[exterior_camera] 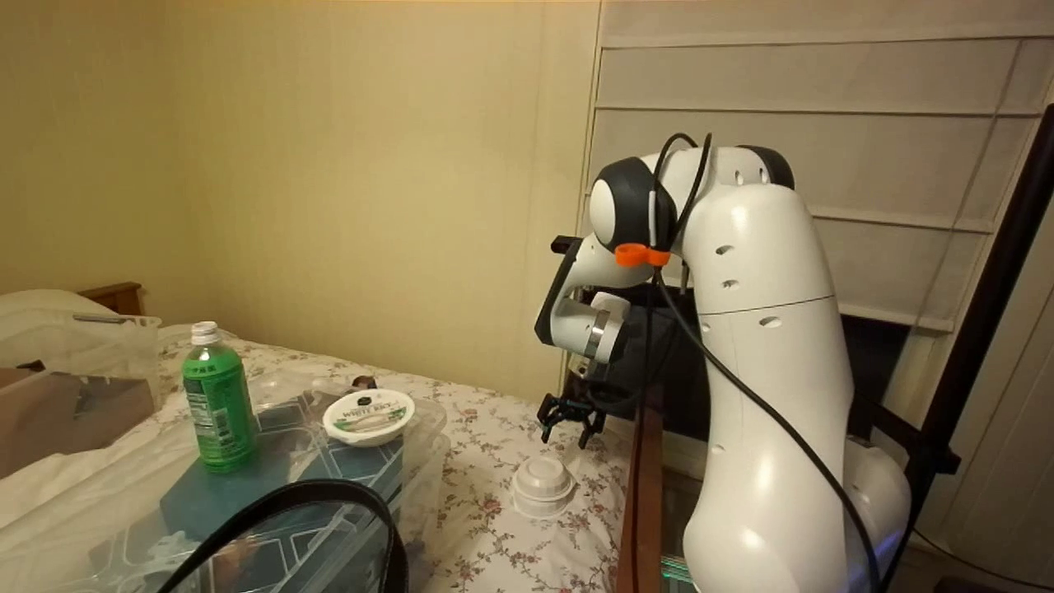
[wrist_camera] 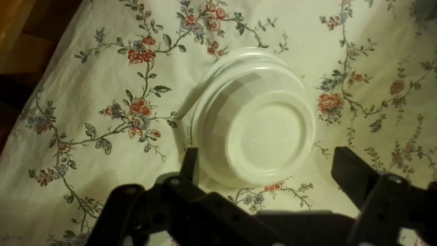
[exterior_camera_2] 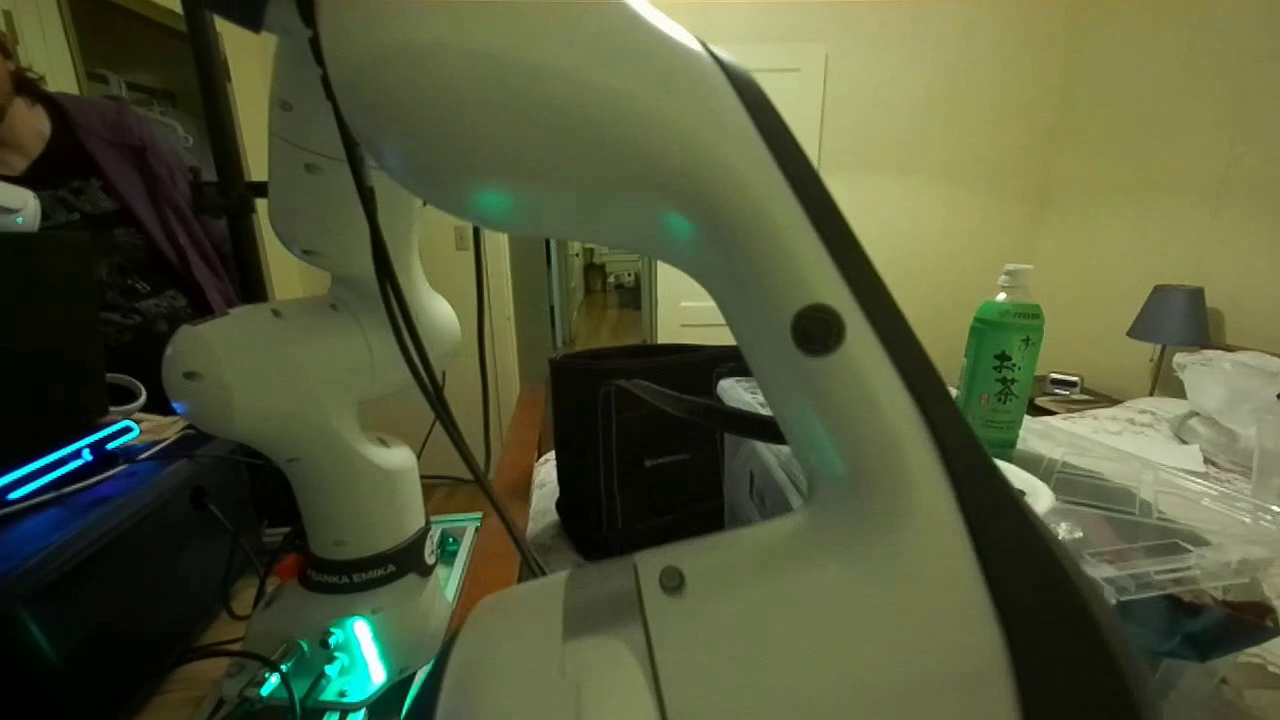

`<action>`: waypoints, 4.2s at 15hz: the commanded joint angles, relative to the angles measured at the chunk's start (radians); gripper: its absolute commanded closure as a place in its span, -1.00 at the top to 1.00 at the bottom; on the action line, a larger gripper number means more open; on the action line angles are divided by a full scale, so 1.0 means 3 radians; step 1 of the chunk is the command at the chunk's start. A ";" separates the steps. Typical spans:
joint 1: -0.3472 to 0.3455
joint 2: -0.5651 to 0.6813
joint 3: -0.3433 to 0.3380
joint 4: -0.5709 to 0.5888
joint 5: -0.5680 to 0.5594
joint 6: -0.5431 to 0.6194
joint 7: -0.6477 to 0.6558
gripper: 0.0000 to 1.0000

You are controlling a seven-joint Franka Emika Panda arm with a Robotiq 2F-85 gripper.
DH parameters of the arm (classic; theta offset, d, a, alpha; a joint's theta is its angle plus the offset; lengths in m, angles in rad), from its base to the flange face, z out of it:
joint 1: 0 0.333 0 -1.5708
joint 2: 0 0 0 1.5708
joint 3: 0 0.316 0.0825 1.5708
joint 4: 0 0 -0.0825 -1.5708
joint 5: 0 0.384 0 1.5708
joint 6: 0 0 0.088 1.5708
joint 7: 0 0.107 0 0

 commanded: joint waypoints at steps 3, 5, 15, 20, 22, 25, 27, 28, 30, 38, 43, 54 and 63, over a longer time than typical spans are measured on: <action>-0.0307 0.0119 0.0289 0.0080 -0.0088 0.0023 -0.0024 1.00; -0.0324 0.0138 0.0298 0.0117 -0.0093 -0.0002 -0.0028 1.00; -0.1075 0.0387 0.0602 0.0036 0.0205 -0.0035 -0.0565 1.00; -0.1491 0.0492 0.0938 0.0039 0.0512 -0.0398 -0.1224 1.00; -0.1557 0.0523 0.0980 0.0034 0.0607 -0.0473 -0.1405 1.00; -0.1608 0.0525 0.1045 -0.0009 0.1026 -0.0307 -0.1698 1.00; -0.1581 0.0504 0.1030 -0.0033 0.1337 -0.0309 -0.1757 1.00; -0.1541 0.0502 0.1012 -0.0043 0.1476 -0.0301 -0.1758 1.00; -0.1471 0.0515 0.0975 -0.0056 0.1676 -0.0261 -0.1834 1.00; -0.1235 0.0600 0.0858 -0.0101 0.1970 0.0019 -0.2001 -0.12; -0.1065 0.0600 0.0821 -0.0153 0.2097 0.0257 -0.2067 -0.49; -0.0645 0.0396 0.0670 -0.0410 0.2100 0.0446 -0.2152 -0.85; -0.0358 0.0292 0.0546 -0.0627 0.1841 0.0247 -0.2219 -0.85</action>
